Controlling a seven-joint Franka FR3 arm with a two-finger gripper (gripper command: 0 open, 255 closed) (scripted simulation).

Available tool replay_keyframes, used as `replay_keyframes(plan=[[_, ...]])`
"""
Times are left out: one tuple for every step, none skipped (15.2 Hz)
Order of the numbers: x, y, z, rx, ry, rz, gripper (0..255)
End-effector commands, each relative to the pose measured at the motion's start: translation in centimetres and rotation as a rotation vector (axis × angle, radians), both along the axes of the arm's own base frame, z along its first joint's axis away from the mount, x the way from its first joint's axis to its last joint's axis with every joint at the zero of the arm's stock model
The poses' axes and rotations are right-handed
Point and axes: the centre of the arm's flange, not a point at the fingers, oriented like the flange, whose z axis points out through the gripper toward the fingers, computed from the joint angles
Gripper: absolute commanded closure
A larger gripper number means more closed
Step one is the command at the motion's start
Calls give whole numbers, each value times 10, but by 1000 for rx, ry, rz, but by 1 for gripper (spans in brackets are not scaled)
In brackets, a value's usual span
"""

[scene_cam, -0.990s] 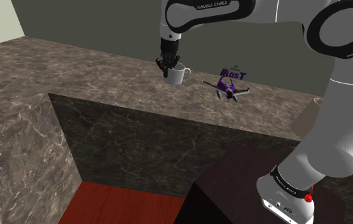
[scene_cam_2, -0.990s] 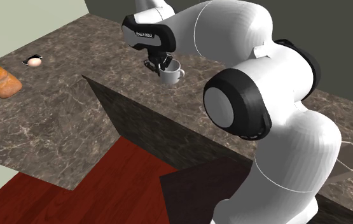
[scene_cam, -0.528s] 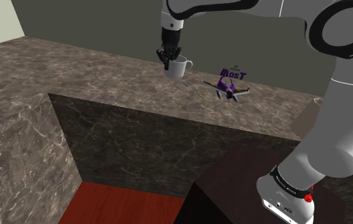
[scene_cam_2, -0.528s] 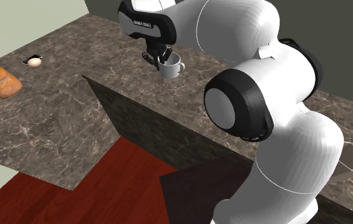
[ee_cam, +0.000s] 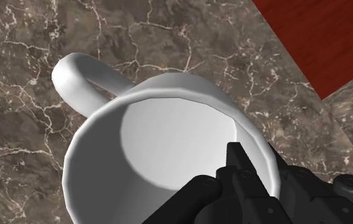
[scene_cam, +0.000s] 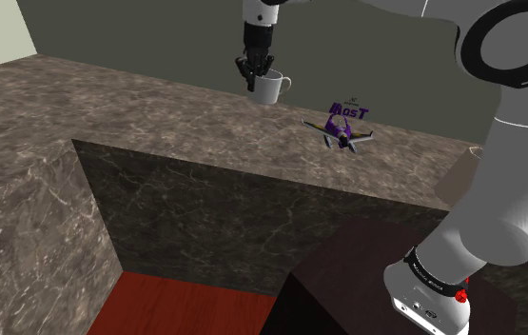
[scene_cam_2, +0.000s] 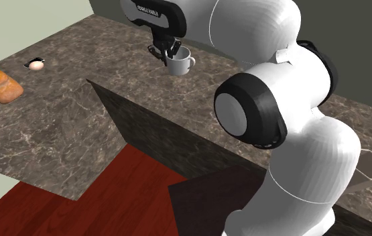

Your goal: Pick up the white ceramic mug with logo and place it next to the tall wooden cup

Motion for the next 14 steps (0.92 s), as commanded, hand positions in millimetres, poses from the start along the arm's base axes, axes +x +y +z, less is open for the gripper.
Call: replay_keyframes(plan=[[0, 1, 10, 0, 0, 0, 255], [0, 1, 15, 0, 0, 0, 255], [0, 1, 21, 0, 0, 0, 255], [0, 1, 26, 0, 0, 0, 255], [0, 1, 31, 0, 0, 0, 255], [0, 1, 36, 0, 0, 0, 255], [0, 1, 42, 0, 0, 0, 255], [0, 1, 47, 0, 0, 0, 255], [0, 1, 52, 0, 0, 0, 255], [0, 1, 58, 0, 0, 0, 255], [0, 1, 63, 0, 0, 0, 255], [0, 1, 65, 0, 0, 0, 255], [-10, -9, 65, 0, 0, 0, 255], [-19, -18, 65, 0, 0, 0, 255]])
